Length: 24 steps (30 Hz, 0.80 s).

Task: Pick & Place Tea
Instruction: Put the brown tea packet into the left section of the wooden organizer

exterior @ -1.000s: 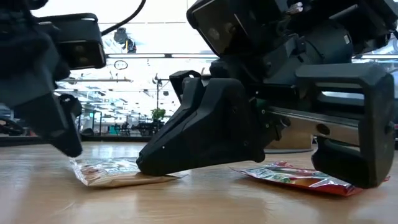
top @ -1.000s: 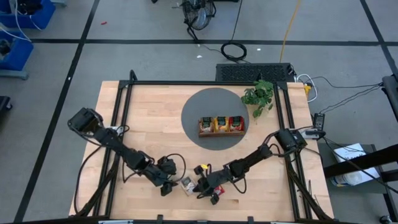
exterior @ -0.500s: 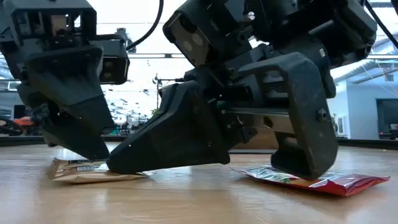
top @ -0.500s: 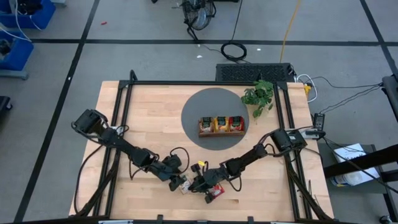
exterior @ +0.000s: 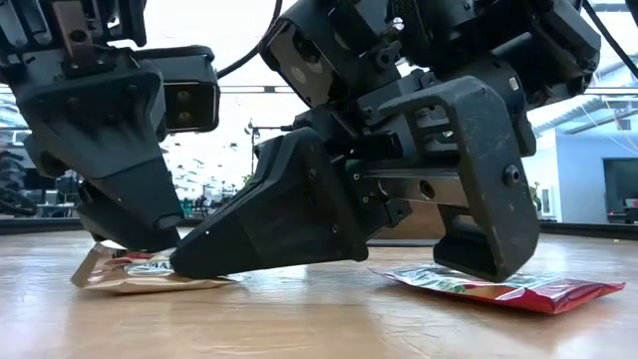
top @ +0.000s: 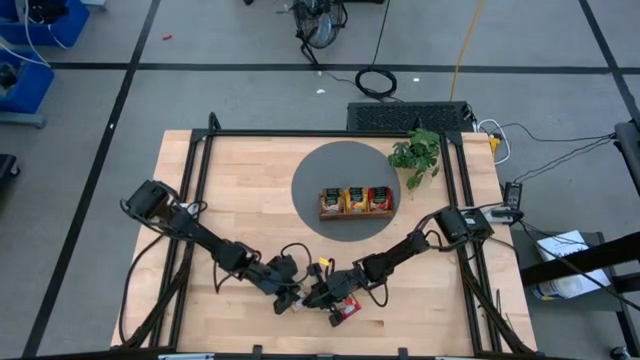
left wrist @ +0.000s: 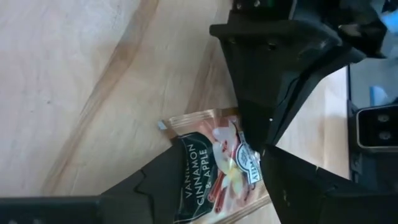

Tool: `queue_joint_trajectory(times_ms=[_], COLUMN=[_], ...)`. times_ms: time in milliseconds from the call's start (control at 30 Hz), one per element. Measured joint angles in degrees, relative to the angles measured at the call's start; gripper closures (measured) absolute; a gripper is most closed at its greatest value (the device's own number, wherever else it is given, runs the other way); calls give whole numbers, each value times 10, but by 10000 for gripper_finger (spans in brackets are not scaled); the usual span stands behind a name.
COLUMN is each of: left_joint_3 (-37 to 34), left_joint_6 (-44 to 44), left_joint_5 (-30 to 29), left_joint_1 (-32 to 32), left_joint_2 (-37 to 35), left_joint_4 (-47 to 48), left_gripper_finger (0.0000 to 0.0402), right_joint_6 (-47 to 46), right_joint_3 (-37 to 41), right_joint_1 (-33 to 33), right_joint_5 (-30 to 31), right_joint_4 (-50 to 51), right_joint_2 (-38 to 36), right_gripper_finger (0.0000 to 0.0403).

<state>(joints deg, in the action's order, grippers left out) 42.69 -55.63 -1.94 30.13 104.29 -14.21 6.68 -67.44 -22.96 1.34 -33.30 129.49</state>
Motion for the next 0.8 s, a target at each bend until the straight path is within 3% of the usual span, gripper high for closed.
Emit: queue_joint_trajectory(times_ms=[233, 467, 800], left_joint_3=[32, 36, 35], left_joint_6=[1, 3, -111], left_joint_5=[0, 19, 20], left_joint_1=[1, -8, 14], left_joint_2=[0, -26, -80], left_joint_4=[105, 143, 268], left_gripper_finger=[218, 240, 236], right_joint_6=[0, 0, -7], right_joint_3=[0, 0, 0], right_joint_1=[0, 1, 5], right_joint_5=[0, 1, 0], right_joint_4=[0, 12, 20], right_joint_2=[0, 0, 0], right_gripper_finger=[403, 403, 403])
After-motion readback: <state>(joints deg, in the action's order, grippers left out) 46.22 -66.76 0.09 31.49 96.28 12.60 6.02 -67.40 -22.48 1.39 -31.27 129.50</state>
